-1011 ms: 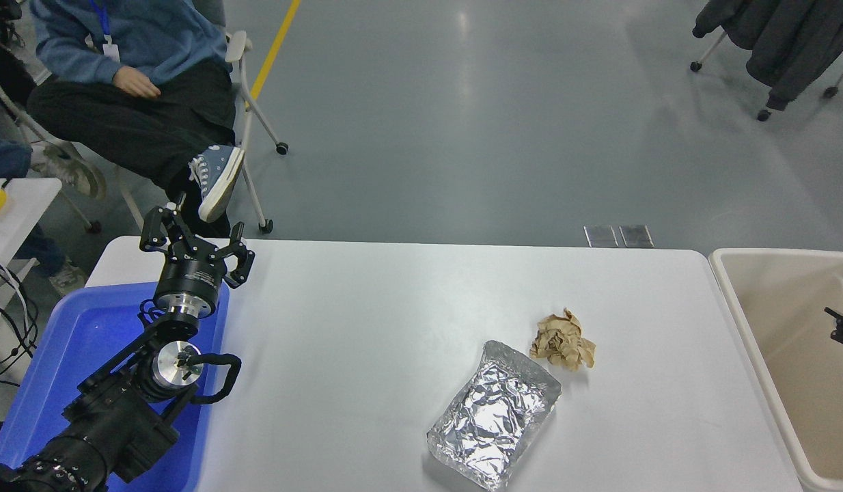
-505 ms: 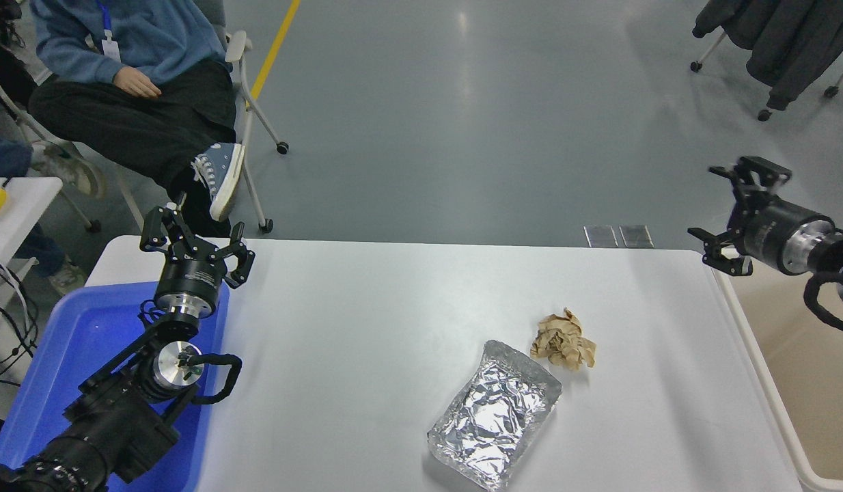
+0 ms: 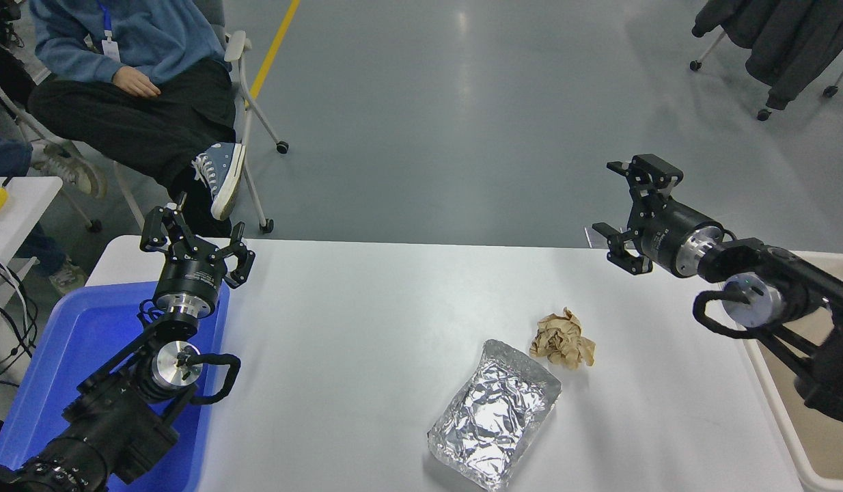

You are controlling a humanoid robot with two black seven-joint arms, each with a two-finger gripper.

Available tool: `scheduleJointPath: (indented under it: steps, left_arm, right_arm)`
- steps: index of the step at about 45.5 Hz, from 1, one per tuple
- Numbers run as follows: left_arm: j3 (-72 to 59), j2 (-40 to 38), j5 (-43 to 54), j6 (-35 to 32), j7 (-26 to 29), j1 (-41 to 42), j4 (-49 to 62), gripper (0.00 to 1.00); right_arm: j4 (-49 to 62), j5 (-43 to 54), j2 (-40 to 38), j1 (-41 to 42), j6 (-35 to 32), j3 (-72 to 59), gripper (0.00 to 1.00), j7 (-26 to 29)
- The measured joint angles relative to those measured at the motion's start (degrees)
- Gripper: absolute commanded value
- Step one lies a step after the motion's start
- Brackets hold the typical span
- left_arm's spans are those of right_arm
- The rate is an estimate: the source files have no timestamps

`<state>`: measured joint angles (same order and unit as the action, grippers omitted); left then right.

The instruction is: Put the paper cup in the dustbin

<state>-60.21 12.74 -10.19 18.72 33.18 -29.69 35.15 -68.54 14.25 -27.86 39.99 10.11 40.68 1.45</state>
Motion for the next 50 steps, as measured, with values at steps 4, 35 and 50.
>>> scheduleJointPath:
  steps: [4,35,50]
  left_arm:
    - [0.0,0.0,0.0,0.0,0.0,0.0,0.0,1.0]
    - [0.0,0.0,0.0,0.0,0.0,0.0,0.0,1.0]
    - [0.0,0.0,0.0,0.0,0.0,0.0,0.0,1.0]
  right_arm:
    - [0.8,0.1,3.1,-1.4,1.0,2.6,0.99,-0.1]
    - [7.7,-2.0,12.5,-4.4,-1.4,12.0,0.99,-0.8]
    - [15.6,-2.5,13.7,-4.4,-10.1,13.5,0.99,-2.4]
